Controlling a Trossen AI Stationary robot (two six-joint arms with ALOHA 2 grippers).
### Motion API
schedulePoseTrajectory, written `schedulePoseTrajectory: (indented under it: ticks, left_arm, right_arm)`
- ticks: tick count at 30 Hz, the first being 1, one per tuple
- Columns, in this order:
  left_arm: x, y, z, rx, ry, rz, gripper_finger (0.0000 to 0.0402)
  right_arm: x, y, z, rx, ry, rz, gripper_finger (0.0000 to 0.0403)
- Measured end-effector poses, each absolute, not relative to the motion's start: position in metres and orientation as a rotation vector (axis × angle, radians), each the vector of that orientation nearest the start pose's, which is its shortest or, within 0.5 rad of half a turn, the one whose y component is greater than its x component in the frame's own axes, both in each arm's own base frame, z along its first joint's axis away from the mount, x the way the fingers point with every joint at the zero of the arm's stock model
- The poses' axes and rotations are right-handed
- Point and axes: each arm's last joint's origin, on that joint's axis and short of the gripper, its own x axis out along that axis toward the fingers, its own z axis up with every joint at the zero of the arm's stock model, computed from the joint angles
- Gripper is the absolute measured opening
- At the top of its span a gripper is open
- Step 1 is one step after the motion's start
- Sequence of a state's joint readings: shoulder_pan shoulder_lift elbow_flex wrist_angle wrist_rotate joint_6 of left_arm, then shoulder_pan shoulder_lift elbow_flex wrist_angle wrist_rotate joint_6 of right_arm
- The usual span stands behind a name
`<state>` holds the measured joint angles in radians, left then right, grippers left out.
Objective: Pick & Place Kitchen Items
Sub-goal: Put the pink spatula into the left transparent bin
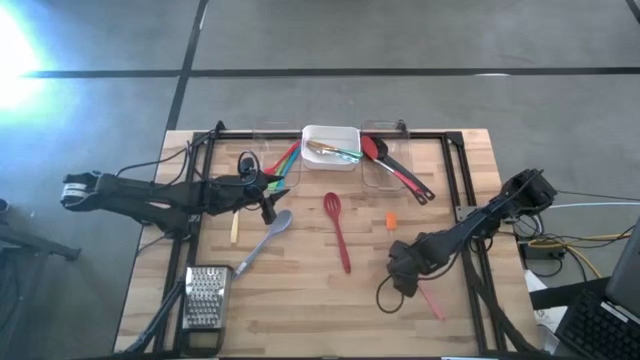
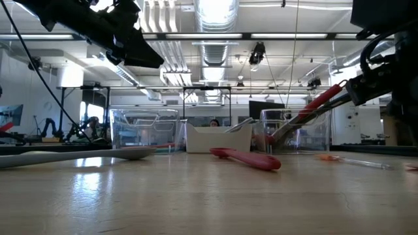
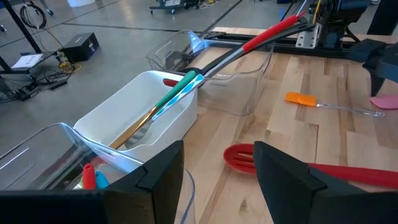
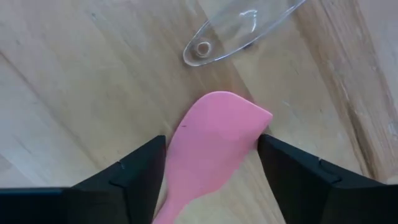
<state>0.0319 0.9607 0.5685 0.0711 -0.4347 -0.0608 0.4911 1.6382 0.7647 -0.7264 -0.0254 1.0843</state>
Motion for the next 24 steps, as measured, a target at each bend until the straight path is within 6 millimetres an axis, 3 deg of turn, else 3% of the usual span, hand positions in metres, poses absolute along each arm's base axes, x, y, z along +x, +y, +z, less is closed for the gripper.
schedulePoseTrajectory:
  ticks: [4, 12, 18, 24]
  left_arm:
    - [0.207, 0.019, 0.252, 0.005, 0.307, 0.472, 0.0197]
    - [0.206, 0.019, 0.249, -0.009, 0.328, 0.475, 0.0197]
    - [0.206, 0.019, 0.249, -0.016, 0.326, 0.476, 0.0197]
    - [0.206, 0.018, 0.249, -0.036, 0.323, 0.459, 0.0197]
  right_arm:
    - [0.21, 0.113, 0.121, 0.461, 1.56, -0.474, 0.0205]
    - [0.21, 0.113, 0.121, 0.49, 1.551, -0.505, 0.0071]
    - [0.211, 0.114, 0.128, 0.504, 1.54, -0.493, 0.0071]
    - [0.215, 0.114, 0.159, 0.518, 1.451, -0.469, 0.0071]
